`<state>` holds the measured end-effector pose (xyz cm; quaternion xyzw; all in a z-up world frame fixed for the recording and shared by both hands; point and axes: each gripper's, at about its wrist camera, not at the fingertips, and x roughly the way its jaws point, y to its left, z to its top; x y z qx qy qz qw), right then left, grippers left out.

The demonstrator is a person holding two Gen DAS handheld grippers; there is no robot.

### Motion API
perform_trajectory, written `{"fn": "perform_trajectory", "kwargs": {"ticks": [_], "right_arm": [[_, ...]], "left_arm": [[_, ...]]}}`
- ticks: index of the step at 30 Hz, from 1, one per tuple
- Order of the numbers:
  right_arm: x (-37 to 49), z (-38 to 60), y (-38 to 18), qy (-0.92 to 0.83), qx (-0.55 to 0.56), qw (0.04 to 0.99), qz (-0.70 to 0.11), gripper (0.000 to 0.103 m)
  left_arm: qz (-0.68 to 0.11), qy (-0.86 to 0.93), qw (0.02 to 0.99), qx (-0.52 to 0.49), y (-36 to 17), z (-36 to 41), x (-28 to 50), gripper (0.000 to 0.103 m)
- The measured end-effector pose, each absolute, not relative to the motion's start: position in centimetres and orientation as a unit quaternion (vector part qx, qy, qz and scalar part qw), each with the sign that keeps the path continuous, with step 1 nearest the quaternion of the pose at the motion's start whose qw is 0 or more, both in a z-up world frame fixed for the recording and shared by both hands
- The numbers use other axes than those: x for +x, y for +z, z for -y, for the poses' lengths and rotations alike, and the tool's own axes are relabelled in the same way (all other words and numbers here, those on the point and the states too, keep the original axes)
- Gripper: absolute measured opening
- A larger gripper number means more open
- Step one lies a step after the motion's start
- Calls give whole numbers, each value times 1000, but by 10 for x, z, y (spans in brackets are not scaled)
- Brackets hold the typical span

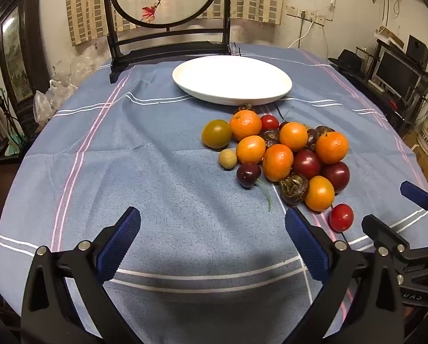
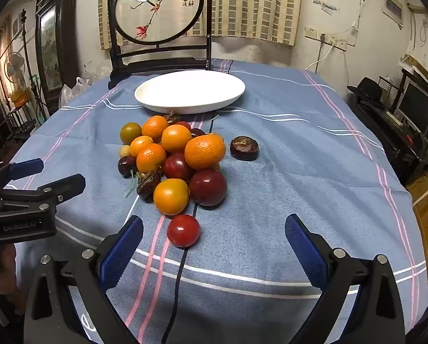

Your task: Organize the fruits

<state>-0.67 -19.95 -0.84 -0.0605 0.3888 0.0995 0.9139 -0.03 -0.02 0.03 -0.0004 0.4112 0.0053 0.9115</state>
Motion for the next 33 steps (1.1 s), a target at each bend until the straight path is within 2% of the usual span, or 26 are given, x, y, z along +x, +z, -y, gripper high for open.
{"fn": "perform_trajectory", "kwargs": {"ticks": [33], "right_arm": [[-5, 199, -15, 102, -69, 910, -396, 99]], "left_arm": [[-417, 11, 909, 0, -1, 6, 3, 99]]}}
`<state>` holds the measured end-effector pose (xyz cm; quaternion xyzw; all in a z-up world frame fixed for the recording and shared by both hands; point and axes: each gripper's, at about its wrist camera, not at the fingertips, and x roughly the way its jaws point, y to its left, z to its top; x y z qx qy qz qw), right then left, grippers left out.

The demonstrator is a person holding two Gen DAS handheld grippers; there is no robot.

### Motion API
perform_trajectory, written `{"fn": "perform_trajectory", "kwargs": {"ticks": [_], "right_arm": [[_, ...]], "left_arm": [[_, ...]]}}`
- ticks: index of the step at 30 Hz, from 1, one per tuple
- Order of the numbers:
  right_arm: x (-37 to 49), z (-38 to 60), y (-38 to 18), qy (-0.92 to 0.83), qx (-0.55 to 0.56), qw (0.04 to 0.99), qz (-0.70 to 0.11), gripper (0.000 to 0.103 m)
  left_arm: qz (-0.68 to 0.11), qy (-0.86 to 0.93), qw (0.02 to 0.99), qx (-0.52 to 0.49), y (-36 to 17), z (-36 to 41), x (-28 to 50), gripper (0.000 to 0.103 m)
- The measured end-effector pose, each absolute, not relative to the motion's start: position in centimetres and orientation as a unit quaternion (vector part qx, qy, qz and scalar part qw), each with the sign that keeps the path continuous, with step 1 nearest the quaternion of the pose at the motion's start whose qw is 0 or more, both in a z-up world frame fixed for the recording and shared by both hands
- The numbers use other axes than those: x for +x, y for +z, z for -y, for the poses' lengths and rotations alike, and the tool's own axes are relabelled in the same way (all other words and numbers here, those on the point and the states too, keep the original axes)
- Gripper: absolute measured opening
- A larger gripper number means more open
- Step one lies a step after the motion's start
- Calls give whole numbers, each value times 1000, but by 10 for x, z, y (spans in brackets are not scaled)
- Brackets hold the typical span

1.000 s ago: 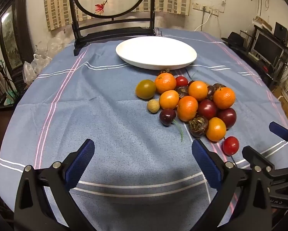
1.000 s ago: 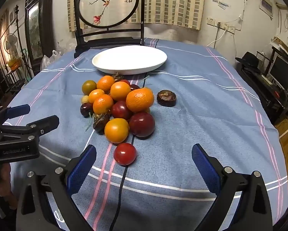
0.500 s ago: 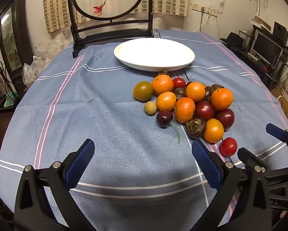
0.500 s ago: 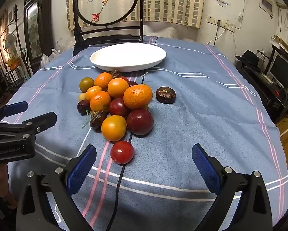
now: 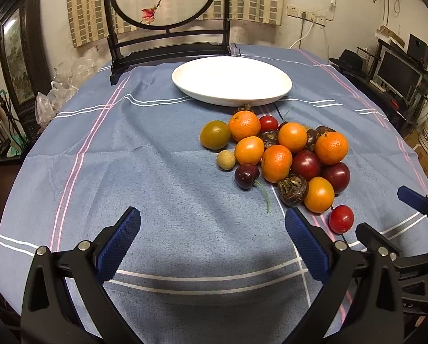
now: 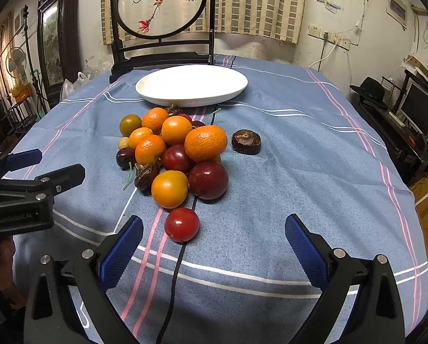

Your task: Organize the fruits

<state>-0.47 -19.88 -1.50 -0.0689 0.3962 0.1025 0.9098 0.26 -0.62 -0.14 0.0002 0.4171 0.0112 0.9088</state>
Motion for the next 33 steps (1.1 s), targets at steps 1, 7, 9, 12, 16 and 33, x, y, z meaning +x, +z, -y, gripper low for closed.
{"fn": "perform_trajectory", "kwargs": {"ticks": [1, 7, 9, 12, 16, 33], "right_arm": [[-5, 199, -15, 102, -69, 910, -396, 99], [-7, 198, -15, 103, -70, 910, -396, 99], [-7, 197, -15, 105, -71, 909, -396, 99], [-8, 197, -15, 106, -72, 909, -396, 99], [-8, 196, -16, 107, -73, 909, -397, 99], [-11, 194, -18, 112, -76, 908, -397, 99]], "left_arm": [[-417, 12, 909, -1, -2, 5, 2, 99], [-417, 6, 909, -1, -2, 6, 0, 99], [-416, 6, 909, -1, -2, 6, 0, 99], [-417, 6, 909, -2, -2, 6, 0, 99], [-418, 5, 909, -1, -2, 6, 0, 99], [-418, 5, 908, 0, -3, 7, -2, 99]]}}
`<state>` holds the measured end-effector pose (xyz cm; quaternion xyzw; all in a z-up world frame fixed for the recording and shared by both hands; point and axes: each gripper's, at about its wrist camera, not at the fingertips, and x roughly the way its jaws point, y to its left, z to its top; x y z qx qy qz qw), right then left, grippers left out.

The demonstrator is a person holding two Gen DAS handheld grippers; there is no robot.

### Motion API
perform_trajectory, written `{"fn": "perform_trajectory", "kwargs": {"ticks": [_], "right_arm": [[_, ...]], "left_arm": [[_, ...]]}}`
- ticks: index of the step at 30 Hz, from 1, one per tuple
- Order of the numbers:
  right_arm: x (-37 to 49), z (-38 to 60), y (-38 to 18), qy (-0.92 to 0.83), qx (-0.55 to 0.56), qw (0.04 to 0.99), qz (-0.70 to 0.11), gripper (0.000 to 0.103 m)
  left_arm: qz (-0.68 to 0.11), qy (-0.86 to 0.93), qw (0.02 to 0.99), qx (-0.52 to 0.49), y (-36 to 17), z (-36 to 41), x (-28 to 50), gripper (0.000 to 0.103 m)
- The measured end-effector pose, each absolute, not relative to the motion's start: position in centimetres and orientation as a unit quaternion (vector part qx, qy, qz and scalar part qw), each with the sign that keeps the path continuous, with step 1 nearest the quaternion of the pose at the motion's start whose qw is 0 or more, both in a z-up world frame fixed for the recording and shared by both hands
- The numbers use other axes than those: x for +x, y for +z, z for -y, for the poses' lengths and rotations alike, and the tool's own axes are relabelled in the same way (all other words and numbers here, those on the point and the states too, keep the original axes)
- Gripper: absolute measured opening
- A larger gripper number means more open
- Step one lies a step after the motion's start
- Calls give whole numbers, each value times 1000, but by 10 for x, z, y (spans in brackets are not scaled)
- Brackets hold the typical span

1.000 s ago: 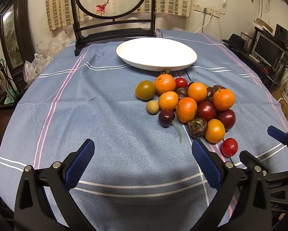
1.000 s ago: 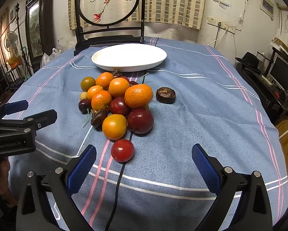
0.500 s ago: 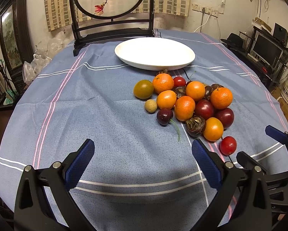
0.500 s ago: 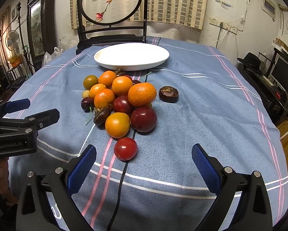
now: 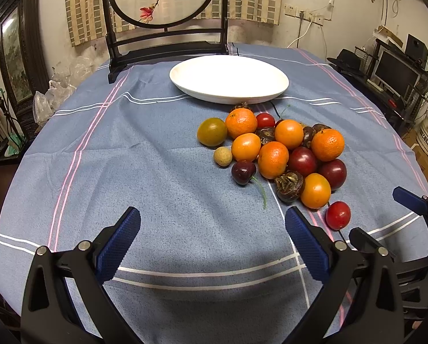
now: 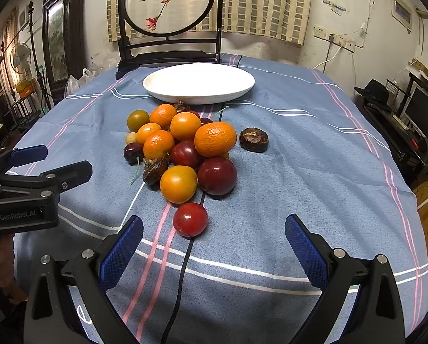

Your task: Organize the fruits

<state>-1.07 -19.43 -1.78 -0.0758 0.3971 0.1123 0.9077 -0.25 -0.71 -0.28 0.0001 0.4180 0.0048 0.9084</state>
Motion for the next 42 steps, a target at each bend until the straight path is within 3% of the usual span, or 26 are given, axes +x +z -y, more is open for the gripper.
{"fn": "perform_trajectory", "kwargs": {"ticks": [32, 42], "right_arm": [[-13, 191, -22, 118, -77, 905, -402, 99], [3, 183, -39, 130, -93, 885, -437, 97]], "left_arm": [[-420, 3, 907, -1, -5, 8, -3, 99], [-426, 4, 905, -3, -14, -4, 0, 99]]}}
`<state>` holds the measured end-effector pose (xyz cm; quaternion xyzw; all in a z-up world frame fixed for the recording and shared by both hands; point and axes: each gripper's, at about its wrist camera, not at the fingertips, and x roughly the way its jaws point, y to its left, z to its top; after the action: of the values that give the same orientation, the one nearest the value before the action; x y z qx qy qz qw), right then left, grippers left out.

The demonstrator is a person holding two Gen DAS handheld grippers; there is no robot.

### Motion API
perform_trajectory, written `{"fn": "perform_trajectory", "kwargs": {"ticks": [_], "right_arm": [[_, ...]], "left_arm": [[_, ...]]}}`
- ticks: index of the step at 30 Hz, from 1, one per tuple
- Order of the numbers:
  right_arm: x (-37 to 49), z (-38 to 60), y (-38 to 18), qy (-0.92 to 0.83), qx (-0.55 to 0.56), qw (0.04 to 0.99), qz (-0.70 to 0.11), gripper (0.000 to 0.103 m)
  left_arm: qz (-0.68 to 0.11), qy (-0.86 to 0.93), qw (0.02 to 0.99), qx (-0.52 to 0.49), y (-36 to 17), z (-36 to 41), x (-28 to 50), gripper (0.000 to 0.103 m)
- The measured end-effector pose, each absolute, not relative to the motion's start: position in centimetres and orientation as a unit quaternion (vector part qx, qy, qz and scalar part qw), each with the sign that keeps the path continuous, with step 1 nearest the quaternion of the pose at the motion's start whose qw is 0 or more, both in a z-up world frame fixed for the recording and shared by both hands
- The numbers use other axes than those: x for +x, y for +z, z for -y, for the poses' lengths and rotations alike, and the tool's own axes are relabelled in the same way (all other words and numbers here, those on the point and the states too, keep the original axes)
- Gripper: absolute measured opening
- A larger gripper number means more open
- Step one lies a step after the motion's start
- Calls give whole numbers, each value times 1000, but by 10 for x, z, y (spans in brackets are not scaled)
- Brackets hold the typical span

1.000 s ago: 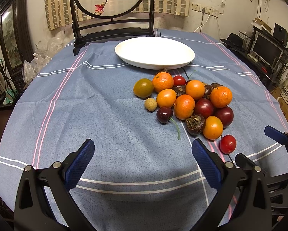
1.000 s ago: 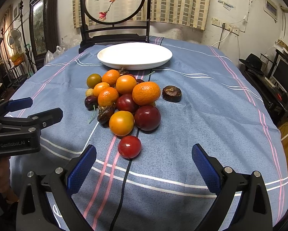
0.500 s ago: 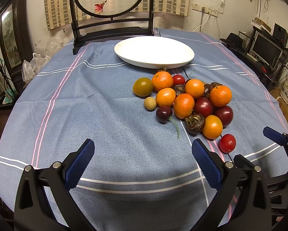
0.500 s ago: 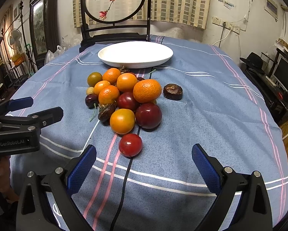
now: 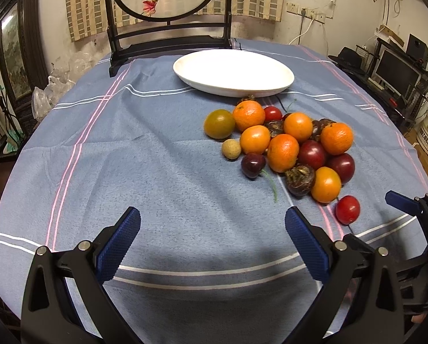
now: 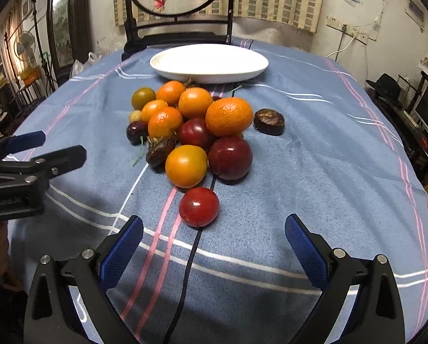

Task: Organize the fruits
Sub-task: 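Grasp the red cherry tomato with the right tool while the left tool grasps a dark cherry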

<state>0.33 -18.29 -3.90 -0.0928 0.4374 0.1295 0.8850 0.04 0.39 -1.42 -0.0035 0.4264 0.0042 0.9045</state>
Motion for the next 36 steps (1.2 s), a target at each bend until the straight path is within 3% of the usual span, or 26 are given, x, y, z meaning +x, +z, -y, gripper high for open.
{"fn": "perform_trajectory", "kwargs": {"ticks": [4, 6, 8, 14, 17, 24, 28, 30, 31, 36], "right_arm": [[14, 175, -48, 130, -105, 875, -455, 78], [19, 171, -54, 135, -102, 868, -467, 47], [20, 170, -52, 159, -85, 867, -465, 30], [15, 182, -47, 194, -57, 864, -462, 30], [12, 192, -45, 204, -41, 864, -459, 30], [14, 207, -41, 219, -23, 866, -449, 30], [12, 210, -40, 230, -16, 865, -445, 30], [11, 213, -40, 232, -14, 864, -446, 30], [11, 214, -40, 232, -14, 864, -447, 31], [14, 221, -36, 233, -8, 865, -445, 31]], "left_arm": [[-433, 10, 901, -5, -19, -12, 7, 99], [-437, 13, 900, -5, -21, -15, 10, 99], [-440, 14, 898, -4, -22, -16, 13, 99], [-459, -3, 889, 11, -27, -12, 34, 98], [-474, -18, 880, 19, -31, -2, 49, 86], [-503, -41, 863, 20, -41, 21, 76, 72], [-511, -40, 858, 26, -47, 33, 89, 54], [-505, -42, 861, 36, -46, 37, 91, 39], [-503, -49, 862, 37, -46, 38, 90, 24], [-492, -67, 867, 44, -39, 30, 79, 24]]}}
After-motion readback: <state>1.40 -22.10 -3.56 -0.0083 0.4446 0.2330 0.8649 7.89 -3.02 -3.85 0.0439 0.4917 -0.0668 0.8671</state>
